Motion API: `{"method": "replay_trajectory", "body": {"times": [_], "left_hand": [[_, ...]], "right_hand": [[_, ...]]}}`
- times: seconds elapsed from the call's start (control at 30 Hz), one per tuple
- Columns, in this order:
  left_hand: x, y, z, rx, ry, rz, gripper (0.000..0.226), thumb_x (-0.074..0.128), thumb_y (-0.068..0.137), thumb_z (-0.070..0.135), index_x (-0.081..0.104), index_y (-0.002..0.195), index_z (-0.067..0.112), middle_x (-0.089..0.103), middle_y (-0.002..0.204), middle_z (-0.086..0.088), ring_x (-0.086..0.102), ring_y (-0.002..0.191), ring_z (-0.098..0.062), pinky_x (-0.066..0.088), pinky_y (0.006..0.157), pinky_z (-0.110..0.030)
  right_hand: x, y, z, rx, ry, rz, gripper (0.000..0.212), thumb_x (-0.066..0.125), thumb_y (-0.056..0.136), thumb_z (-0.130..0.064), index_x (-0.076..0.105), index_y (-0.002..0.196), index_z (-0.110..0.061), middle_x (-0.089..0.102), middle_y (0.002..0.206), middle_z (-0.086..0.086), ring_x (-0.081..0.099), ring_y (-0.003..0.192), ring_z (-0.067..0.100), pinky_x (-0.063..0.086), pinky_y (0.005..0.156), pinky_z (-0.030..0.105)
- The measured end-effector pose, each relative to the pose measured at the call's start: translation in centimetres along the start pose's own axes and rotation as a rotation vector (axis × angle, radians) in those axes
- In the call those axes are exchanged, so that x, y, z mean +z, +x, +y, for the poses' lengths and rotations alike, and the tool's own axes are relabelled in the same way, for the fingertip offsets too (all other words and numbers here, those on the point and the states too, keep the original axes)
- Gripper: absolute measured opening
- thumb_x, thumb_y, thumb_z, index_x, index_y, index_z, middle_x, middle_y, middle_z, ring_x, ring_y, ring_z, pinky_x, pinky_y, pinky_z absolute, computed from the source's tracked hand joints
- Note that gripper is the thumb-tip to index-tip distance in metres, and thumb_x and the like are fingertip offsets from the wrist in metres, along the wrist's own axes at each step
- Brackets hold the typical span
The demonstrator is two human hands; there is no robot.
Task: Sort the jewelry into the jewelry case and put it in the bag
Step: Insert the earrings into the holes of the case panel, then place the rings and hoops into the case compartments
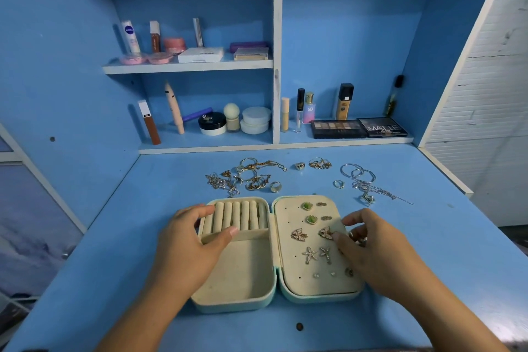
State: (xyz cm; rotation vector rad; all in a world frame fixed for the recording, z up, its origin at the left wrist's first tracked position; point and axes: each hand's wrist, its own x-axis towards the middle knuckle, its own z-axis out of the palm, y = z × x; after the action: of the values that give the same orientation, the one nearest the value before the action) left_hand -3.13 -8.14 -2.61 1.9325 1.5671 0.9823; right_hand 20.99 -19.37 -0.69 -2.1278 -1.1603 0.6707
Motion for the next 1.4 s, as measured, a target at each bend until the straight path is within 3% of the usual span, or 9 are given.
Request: {"method": "replay_trajectory", "body": {"times": [0.27,0.43,0.63,0.73,0.87,1.03,1.13,1.23,1.4], "left_hand": [[0.5,-0.3,0.0,0.036,0.026,-0.012,0.046,0.081,0.073,0.034,0.068,0.113,0.017,0.052,0.119,0.012,0.048,0.107,-0.001,0.032,0.093,-0.017],[1.3,-0.3,0.3,0.051,0.048,-0.041,0.048,0.079,0.075,0.037,0.067,0.117,0.014,0.052,0.127,0.005,0.052,0.118,-0.01,0.032,0.096,-0.018],[0.6,0.6,0.7,0.064,0.049,-0.071,0.039,0.075,0.077,0.04,0.063,0.112,0.027,0.052,0.11,0.014,0.052,0.104,-0.006,0.04,0.088,-0.023],[-0.5,2.5,0.6,0.033,0.051,-0.099,0.028,0.069,0.084,0.037,0.063,0.11,0.028,0.059,0.112,0.014,0.056,0.106,-0.009,0.045,0.091,-0.029],[-1.4,6.0,0.3,0.039,0.094,-0.167,0.013,0.063,0.09,0.028,0.065,0.104,0.029,0.065,0.104,0.014,0.062,0.096,-0.009,0.044,0.077,-0.023],[-0.1,9.9,-0.1,0.133,0.174,-0.302,0.017,0.063,0.092,0.018,0.072,0.105,0.023,0.067,0.095,0.012,0.058,0.08,0.003,0.04,0.068,-0.011],[1.1,11.7,-0.3,0.126,0.202,-0.359,0.016,0.067,0.089,0.02,0.074,0.104,0.019,0.067,0.086,0.011,0.058,0.075,0.004,0.041,0.068,-0.01],[1.8,12.7,-0.3,0.113,0.238,-0.404,0.021,0.076,0.082,0.025,0.074,0.103,0.02,0.069,0.082,0.006,0.063,0.077,-0.006,0.049,0.072,-0.02],[1.9,13.2,-0.5,0.19,0.297,-0.416,0.023,0.078,0.078,0.032,0.075,0.101,0.027,0.065,0.08,0.011,0.059,0.075,-0.002,0.042,0.064,-0.015]], "right_hand": [[-0.3,0.3,-0.5,-0.001,-0.127,-0.002,0.025,0.054,0.089,-0.045,0.046,0.107,-0.028,0.06,0.088,-0.01,0.06,0.074,0.01,0.045,0.057,0.026],[-0.7,0.7,-0.8,0.02,-0.253,0.015,0.026,0.052,0.089,-0.045,0.044,0.104,-0.025,0.062,0.09,-0.004,0.062,0.075,0.014,0.052,0.068,0.032],[-1.0,2.1,-1.8,-0.152,-0.393,0.158,0.033,0.055,0.087,-0.046,0.051,0.113,-0.028,0.049,0.114,-0.005,0.047,0.109,0.017,0.044,0.082,0.031],[-1.4,3.9,-3.1,-0.318,-0.351,0.086,0.027,0.057,0.088,-0.044,0.054,0.11,-0.028,0.049,0.108,-0.008,0.048,0.097,0.012,0.038,0.073,0.025],[-1.1,6.8,-4.2,-0.435,-0.305,-0.047,0.016,0.059,0.088,-0.043,0.057,0.1,-0.032,0.052,0.104,-0.013,0.053,0.09,0.006,0.036,0.061,0.015],[-0.3,9.8,-4.5,-0.469,-0.347,-0.105,0.002,0.058,0.091,-0.032,0.058,0.092,-0.033,0.055,0.102,-0.01,0.05,0.088,0.004,0.032,0.062,0.01],[0.0,10.7,-4.1,-0.461,-0.389,-0.085,0.01,0.057,0.092,-0.027,0.062,0.1,-0.027,0.053,0.103,-0.009,0.047,0.087,0.006,0.03,0.061,0.009],[0.1,11.3,-3.7,-0.464,-0.444,-0.059,0.017,0.055,0.092,-0.025,0.064,0.106,-0.026,0.056,0.11,-0.005,0.047,0.092,0.009,0.036,0.074,0.019],[0.1,11.1,-3.6,-0.533,-0.438,-0.137,0.017,0.055,0.092,-0.036,0.068,0.102,-0.036,0.059,0.111,-0.006,0.047,0.112,0.014,0.039,0.094,0.028]]}}
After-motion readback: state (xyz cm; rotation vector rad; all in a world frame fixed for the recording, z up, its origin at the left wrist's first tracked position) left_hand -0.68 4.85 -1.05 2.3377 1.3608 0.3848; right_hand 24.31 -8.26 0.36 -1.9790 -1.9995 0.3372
